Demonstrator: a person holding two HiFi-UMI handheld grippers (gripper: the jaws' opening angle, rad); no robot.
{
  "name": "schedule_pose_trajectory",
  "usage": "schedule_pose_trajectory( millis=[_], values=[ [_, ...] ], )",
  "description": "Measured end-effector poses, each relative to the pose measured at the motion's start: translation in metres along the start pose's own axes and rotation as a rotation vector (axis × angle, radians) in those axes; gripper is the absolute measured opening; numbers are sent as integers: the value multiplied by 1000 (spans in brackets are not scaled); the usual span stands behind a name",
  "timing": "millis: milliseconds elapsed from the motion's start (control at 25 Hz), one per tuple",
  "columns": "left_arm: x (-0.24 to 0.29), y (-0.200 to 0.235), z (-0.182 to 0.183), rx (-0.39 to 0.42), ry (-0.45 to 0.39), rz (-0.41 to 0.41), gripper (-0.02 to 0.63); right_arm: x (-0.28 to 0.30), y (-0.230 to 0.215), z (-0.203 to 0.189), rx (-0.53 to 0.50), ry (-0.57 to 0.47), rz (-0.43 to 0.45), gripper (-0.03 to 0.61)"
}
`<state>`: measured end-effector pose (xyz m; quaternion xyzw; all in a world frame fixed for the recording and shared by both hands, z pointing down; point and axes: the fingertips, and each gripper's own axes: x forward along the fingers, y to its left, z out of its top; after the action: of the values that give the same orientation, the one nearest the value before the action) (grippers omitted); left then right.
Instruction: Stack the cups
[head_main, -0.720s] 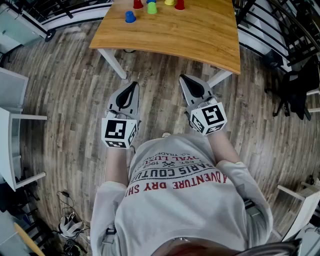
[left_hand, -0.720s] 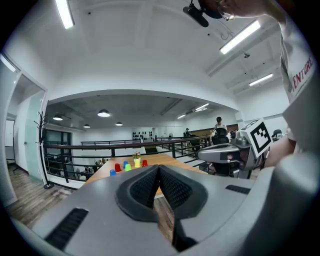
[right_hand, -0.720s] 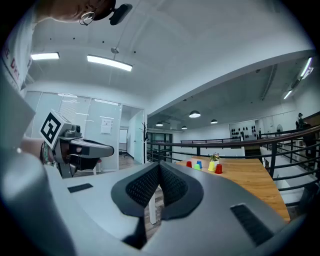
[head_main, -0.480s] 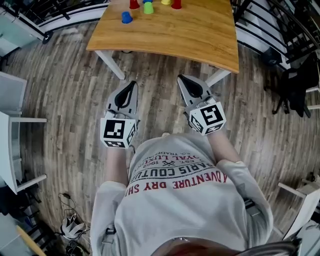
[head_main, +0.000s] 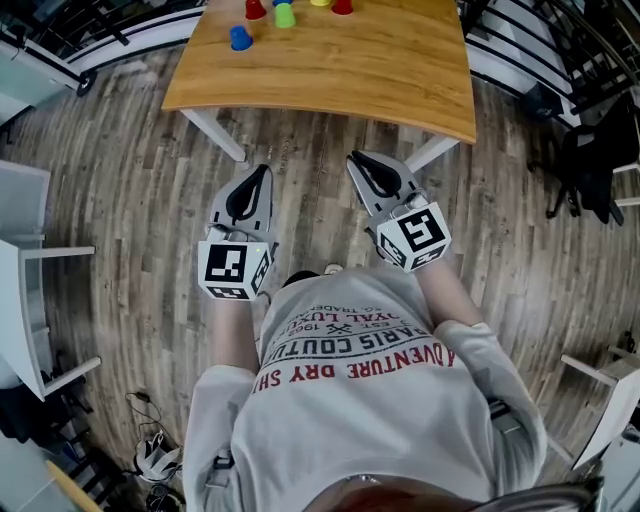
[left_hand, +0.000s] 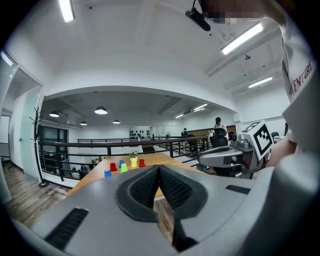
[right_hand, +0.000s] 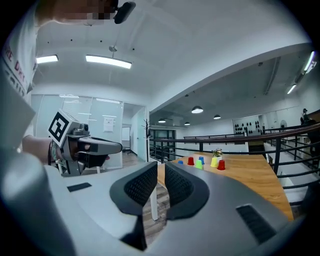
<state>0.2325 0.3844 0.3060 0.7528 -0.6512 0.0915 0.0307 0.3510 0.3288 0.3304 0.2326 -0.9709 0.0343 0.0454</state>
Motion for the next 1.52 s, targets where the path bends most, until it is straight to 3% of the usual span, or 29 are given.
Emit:
schedule_pose_trajectory(
  millis=[40, 160, 600, 1240, 1520],
  values=[
    [3, -1, 0, -1, 2, -1, 15, 0, -3, -2, -7, 9, -1, 45],
    [10, -1, -1, -6, 13, 1, 15, 3, -17, -7, -8, 30, -20, 199],
    [57, 73, -25, -43, 41, 12, 15, 67, -57, -16, 80, 48, -90, 199],
    [239, 303, -1, -42, 23, -147, 15, 330, -139, 18, 67, 128, -227, 199],
    [304, 367, 5, -25, 22, -243, 15, 406, -174, 15, 103, 181, -318, 199]
  ],
)
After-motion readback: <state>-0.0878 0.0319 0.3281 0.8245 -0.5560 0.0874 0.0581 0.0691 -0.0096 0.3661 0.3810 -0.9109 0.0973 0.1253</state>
